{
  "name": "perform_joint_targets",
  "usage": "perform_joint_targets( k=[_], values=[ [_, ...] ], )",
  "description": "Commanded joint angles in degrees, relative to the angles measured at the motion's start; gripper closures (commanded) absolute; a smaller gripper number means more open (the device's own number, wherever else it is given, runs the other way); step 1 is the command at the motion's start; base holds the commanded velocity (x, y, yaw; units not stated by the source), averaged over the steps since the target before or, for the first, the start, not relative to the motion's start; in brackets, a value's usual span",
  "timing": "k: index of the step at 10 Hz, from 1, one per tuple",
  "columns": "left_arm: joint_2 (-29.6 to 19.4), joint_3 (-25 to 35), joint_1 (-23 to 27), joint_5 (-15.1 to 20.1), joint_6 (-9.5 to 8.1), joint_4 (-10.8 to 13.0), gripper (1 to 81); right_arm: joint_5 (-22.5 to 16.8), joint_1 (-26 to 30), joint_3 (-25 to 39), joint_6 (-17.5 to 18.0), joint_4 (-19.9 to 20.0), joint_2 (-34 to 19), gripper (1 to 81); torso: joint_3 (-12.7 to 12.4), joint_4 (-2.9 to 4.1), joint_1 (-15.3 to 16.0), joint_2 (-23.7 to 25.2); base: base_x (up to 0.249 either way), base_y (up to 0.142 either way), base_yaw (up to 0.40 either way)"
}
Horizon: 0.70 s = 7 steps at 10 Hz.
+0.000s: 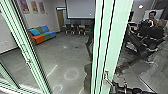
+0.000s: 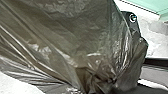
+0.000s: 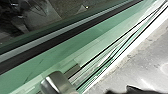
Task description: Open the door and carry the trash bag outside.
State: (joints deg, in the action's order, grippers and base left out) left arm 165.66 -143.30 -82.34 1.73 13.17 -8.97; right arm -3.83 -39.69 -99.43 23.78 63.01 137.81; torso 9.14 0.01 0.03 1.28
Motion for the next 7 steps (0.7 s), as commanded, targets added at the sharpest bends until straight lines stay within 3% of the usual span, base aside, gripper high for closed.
perform_joint_targets(
  k=[1, 3, 7],
  values=[
    [-0.50, 0.39, 2.48, 4.07, 0.02, 0.18, 81.1, -7.51, -4.92, -1.90, 2.41, 0.00, -1.11, 1.0, -0.06, 0.00, 0.00, 0.00, 0.000, 0.000, 0.000],
    [-0.50, 0.39, 2.48, 4.07, 0.02, 0.36, 81.1, -7.60, -4.22, -1.64, 2.41, 0.00, -2.43, 1.0, 1.20, 0.00, 0.00, 0.00, 0.000, 0.000, 0.000],
    [-1.02, 0.39, 2.48, 4.07, 0.02, 0.10, 81.1, -7.51, -2.99, -1.98, 2.50, 1.23, -3.14, 1.0, 1.20, 0.00, 0.00, 0.02, 0.000, 0.000, 0.000]
  ],
)
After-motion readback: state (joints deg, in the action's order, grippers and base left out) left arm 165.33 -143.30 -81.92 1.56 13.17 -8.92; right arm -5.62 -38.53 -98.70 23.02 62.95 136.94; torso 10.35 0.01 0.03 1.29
